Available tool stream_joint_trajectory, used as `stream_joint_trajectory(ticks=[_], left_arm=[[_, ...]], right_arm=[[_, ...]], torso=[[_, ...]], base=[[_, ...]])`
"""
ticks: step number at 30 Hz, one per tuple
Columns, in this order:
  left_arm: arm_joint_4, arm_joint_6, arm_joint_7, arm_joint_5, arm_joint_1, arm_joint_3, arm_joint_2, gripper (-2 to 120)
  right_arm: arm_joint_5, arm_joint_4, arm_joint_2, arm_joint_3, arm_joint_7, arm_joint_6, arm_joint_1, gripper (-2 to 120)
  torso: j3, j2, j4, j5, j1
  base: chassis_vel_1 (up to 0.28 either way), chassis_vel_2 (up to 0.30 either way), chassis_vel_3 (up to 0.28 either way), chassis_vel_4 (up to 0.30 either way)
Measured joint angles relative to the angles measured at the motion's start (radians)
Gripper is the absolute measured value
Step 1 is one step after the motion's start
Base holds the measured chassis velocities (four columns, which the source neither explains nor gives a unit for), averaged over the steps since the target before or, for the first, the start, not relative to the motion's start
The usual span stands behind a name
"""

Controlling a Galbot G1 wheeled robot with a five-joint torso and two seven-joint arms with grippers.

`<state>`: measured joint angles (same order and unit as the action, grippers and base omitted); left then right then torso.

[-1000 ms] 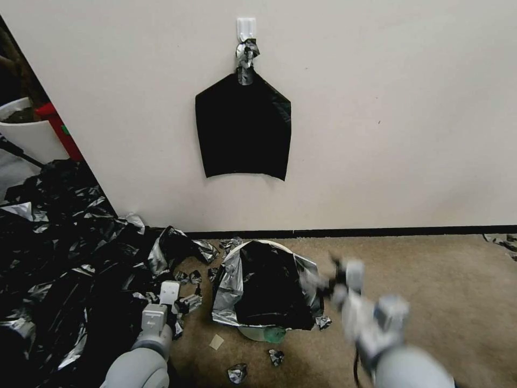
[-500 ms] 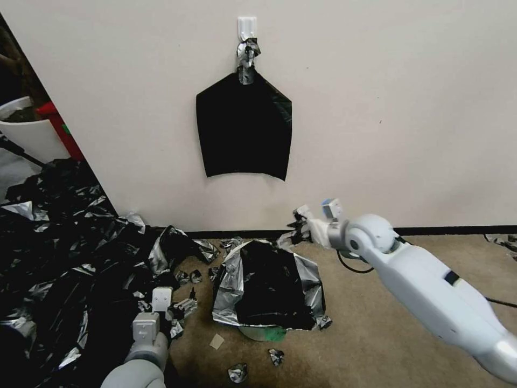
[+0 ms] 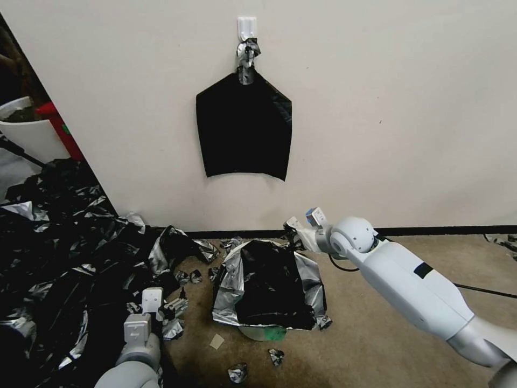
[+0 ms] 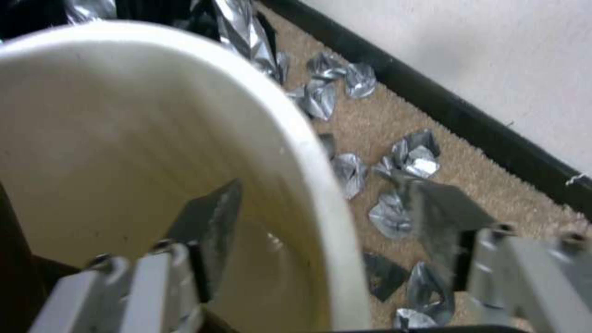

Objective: Place a trash bag onto the trash bin.

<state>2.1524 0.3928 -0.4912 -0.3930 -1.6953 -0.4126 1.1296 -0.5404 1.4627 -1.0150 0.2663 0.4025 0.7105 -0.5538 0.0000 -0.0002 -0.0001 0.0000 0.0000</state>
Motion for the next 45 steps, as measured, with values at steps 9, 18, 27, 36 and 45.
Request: stream_joint_trajectory(ticks=[9, 18, 27, 36, 45], left_arm=[[-0.015, -0.002, -0.019, 0.000, 0.016, 0.014, 0.001, 100], [-0.027, -0.003, -0.032, 0.000, 0.032, 0.031, 0.003, 100], [-0.031, -0.008, -0.034, 0.000, 0.037, 0.033, 0.000, 100], [-0.031, -0.007, -0.035, 0.000, 0.051, 0.044, 0.003, 100], [-0.011, -0.005, -0.037, 0.001, 0.046, 0.039, 0.005, 100]], right_arm=[[-0.096, 0.080, 0.018, 0.018, -0.189, 0.000, -0.062, 33], [-0.512, 0.331, 0.061, 0.045, -0.824, -0.059, -0.183, 6], [-0.671, 0.397, 0.018, -0.031, -1.210, -0.440, -0.359, 6], [-0.510, 0.406, -0.120, -0.073, -1.394, -0.690, -0.553, 6], [-0.432, 0.410, -0.188, -0.076, -1.463, -0.652, -0.578, 11]], torso=[[0.000, 0.000, -0.0001, 0.0001, 0.000], [0.000, 0.000, 0.0002, 0.0000, 0.000], [0.000, 0.000, 0.0001, 0.0001, 0.000], [0.000, 0.000, 0.0000, -0.0002, 0.000], [0.000, 0.000, 0.0000, -0.0001, 0.000]], base=[[0.000, 0.000, 0.000, 0.000], [0.000, 0.000, 0.000, 0.000], [0.000, 0.000, 0.000, 0.000], [0.000, 0.000, 0.000, 0.000], [0.000, 0.000, 0.000, 0.000]])
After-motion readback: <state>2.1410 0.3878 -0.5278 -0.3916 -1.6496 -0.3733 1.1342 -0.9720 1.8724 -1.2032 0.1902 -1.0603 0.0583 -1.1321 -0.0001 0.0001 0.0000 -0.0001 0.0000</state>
